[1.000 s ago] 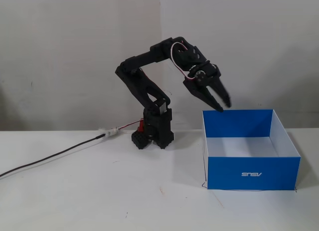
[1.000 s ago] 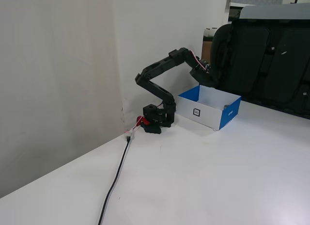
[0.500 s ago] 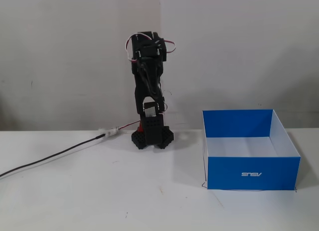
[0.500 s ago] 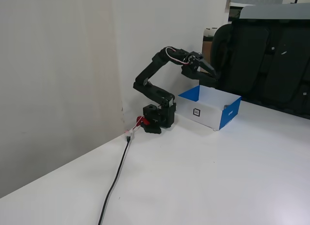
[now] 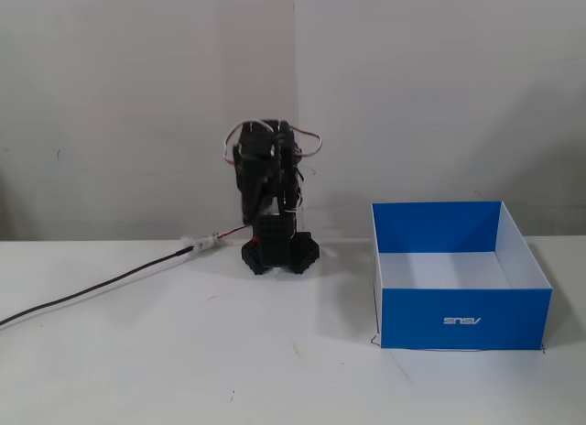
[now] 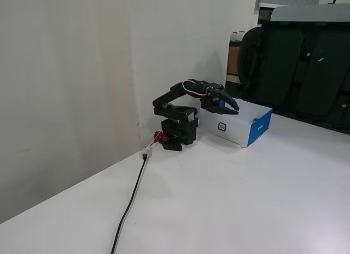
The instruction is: Pick the gray block and keep it in the box.
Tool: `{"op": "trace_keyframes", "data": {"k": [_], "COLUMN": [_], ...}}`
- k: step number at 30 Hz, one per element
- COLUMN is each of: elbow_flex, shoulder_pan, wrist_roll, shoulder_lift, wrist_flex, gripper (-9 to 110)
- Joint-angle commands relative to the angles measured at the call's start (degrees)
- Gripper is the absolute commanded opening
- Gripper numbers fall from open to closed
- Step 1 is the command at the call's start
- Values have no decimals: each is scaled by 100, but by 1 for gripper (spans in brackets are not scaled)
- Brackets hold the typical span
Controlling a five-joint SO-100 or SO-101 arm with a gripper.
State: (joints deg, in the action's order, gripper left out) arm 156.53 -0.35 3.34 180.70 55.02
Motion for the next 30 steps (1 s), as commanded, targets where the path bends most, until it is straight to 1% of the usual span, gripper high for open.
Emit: {"op": "trace_keyframes", "data": {"k": [1, 3, 9, 11, 16, 19, 25, 30], "elbow_flex": [967, 1266, 1635, 1960, 1978, 1811, 1802, 1802], "shoulder_pan": [-18, -79, -272, -176, -158, -387, -369, -369], "wrist_roll": [35, 35, -18, 9, -53, -62, -53, -53], "shoulder_lift": [1336, 1547, 1556, 1564, 1564, 1564, 1564, 1564], "wrist_flex": [-158, 44, 158, -26, 114, 694, 721, 721], "gripper": [0, 0, 0, 0, 0, 0, 1, 0]}}
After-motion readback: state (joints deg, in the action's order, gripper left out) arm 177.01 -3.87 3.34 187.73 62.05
